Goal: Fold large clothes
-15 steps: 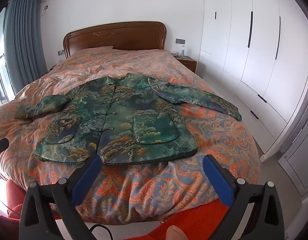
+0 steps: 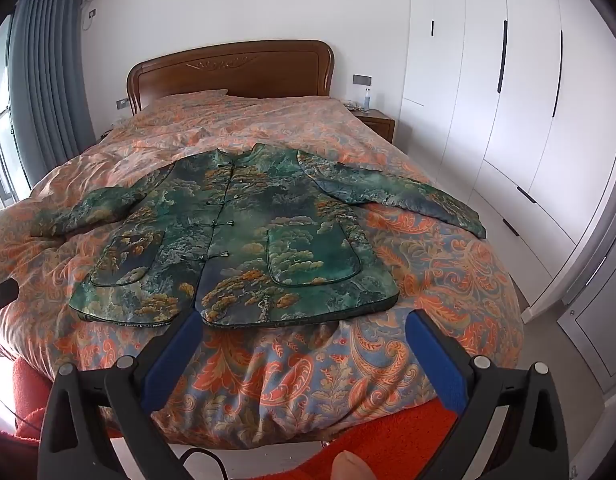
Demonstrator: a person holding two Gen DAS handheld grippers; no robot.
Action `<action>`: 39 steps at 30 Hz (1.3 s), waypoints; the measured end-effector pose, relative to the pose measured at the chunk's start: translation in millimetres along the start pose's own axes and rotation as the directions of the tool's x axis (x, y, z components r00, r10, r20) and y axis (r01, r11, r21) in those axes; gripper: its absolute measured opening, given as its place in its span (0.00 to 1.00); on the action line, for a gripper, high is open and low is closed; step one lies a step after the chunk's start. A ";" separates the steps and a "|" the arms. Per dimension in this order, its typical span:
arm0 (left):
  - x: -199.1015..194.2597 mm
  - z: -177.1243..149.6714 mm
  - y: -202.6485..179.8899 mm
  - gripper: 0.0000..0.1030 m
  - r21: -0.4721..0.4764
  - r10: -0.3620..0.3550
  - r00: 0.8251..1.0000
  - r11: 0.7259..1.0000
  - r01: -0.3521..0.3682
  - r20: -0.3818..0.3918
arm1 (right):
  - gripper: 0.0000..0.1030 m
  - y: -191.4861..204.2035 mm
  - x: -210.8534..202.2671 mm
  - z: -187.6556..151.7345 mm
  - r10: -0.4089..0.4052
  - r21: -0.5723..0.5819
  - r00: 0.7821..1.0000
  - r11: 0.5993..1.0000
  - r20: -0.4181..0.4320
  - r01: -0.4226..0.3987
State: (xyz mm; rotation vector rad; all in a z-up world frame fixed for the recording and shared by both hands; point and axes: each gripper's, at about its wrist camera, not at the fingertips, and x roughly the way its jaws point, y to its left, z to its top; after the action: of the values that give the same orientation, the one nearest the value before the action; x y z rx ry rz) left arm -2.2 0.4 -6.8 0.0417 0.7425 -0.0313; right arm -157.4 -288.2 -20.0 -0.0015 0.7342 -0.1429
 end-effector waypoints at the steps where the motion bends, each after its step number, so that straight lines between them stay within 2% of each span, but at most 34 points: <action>1: 0.1 0.4 -0.4 1.00 0.000 0.001 1.000 1.000 -0.001 -0.001 | 1.00 -0.4 0.3 0.4 0.000 0.000 1.000 1.000 0.000 0.000; 39: -3.2 3.1 -3.9 1.00 -0.007 -0.029 1.000 1.000 0.029 0.002 | 1.00 9.7 7.1 0.9 0.015 -0.008 1.000 1.000 -0.013 -0.015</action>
State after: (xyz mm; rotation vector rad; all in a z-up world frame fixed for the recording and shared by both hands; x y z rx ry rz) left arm -2.6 -3.6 -2.5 0.0240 0.7415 -0.0559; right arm -150.4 -279.6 -24.6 -0.0033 0.7478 -0.1256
